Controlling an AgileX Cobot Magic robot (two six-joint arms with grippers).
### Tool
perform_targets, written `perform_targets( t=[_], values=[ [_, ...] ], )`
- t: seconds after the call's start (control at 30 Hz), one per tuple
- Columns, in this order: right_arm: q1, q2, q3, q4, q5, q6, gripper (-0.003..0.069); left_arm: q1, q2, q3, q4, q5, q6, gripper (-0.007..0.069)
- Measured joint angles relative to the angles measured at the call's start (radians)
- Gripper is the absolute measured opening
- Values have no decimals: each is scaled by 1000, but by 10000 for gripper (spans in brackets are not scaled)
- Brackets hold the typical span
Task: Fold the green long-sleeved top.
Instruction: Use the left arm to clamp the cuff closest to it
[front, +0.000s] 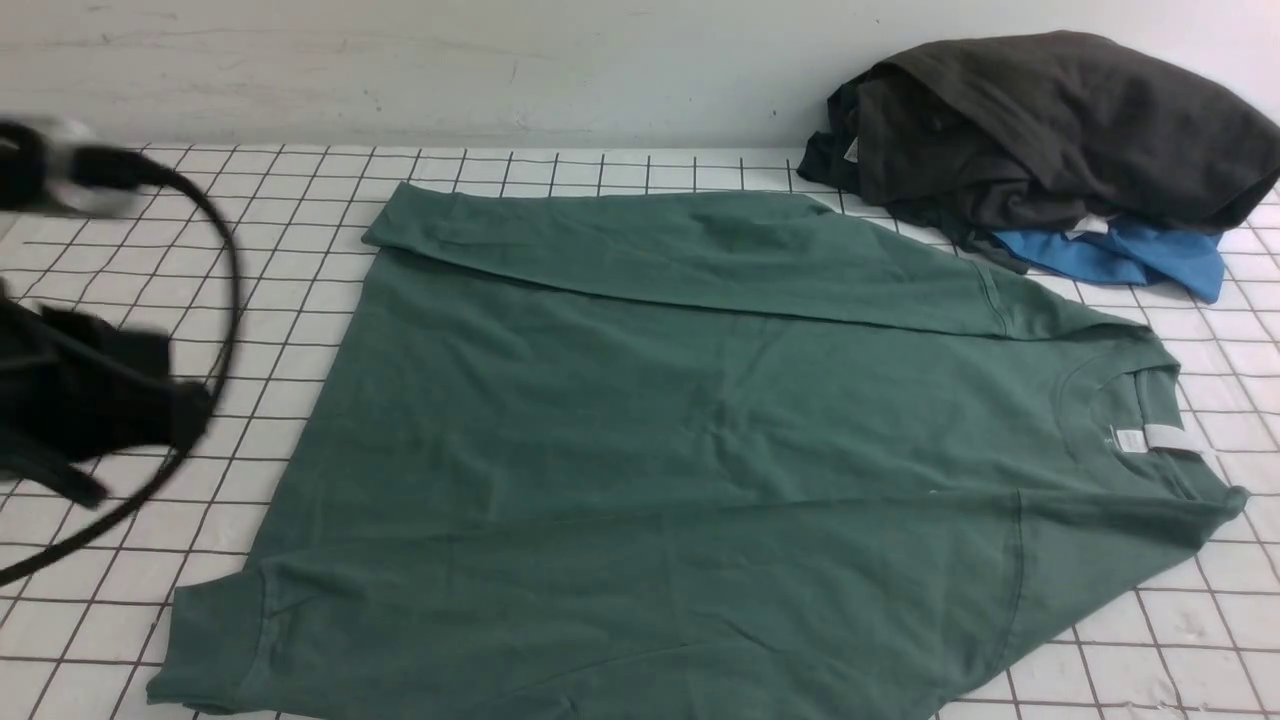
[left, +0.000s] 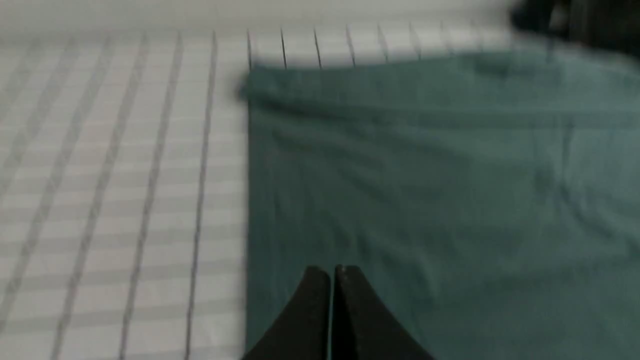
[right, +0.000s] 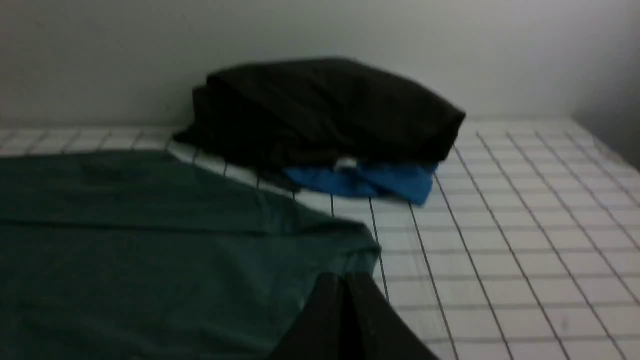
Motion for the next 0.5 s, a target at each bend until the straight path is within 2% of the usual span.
perform_targets(
  t=[0.03, 0.1, 0.13, 0.23, 0.37, 0.47, 0.5],
  values=[
    [30, 93, -29, 46, 125, -63, -12, 0, 101, -5, 1, 68, -21, -7],
    [85, 215, -54, 133, 227, -166, -11, 6, 252, -7, 1, 124, -46, -6],
    [85, 215, -55, 141, 235, -166, -11, 8, 265, -7, 1, 124, -48, -6],
    [167, 337, -62, 258, 279, -310, -11, 58, 450, -15, -12, 136, -58, 25],
    [218, 408, -66, 332, 261, -391, -10, 156, 561, -18, -63, 132, -28, 143],
    [227, 421, -67, 357, 221, -419, -10, 212, 569, -20, -81, 106, -19, 265],
    [227, 422, -67, 357, 221, -419, -10, 217, 569, -20, -81, 103, -19, 273]
  ],
)
